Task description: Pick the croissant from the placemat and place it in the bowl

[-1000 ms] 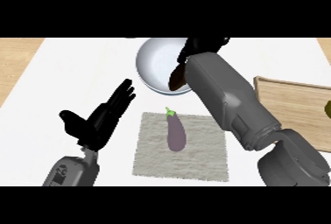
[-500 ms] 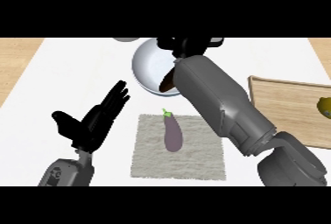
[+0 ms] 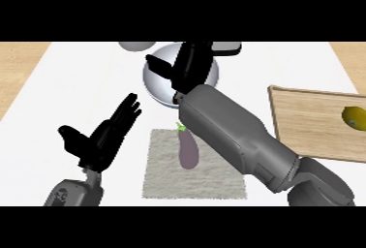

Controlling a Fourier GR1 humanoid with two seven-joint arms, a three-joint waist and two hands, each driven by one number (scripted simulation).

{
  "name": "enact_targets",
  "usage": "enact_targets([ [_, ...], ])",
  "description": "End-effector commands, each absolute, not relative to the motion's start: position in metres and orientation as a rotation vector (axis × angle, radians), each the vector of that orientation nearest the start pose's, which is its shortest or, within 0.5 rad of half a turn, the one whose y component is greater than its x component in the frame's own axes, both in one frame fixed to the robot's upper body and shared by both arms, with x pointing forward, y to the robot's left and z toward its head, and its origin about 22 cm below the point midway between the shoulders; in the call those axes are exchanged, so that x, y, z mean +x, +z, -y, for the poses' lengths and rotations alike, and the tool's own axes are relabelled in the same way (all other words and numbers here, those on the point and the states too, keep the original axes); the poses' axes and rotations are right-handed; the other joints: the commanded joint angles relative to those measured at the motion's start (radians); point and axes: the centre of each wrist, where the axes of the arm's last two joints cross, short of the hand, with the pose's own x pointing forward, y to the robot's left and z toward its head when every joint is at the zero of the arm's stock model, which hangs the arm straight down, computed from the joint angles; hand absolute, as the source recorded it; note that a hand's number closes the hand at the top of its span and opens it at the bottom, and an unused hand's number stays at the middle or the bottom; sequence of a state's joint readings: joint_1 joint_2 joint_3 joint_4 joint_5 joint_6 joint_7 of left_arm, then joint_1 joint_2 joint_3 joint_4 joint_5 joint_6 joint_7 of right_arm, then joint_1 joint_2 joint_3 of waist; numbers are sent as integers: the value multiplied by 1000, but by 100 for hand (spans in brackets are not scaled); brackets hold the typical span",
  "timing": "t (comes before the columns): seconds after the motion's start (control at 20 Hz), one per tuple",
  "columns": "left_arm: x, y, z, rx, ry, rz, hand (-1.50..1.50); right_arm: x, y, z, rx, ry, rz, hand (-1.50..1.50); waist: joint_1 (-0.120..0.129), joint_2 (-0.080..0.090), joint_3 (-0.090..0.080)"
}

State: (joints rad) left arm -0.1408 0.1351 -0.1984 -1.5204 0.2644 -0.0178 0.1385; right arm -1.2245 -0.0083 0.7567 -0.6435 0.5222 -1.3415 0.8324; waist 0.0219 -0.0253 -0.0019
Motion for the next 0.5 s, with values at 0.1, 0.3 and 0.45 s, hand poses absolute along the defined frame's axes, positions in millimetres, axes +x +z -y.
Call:
enact_targets([
  [0.1, 267, 18, -201, -288, -135, 1438, 0, 350, 91, -29, -732, -115, 2001, -150, -10, -19, -2],
  [0.3, 265, 11, -203, -256, -137, 1430, 0, 329, 70, -29, -693, -35, 1998, 150, -6, -27, -3],
  [0.45, 271, 19, -205, -269, -138, 1432, 0, 307, 51, -27, -629, -21, 1953, 150, -11, -28, -2],
])
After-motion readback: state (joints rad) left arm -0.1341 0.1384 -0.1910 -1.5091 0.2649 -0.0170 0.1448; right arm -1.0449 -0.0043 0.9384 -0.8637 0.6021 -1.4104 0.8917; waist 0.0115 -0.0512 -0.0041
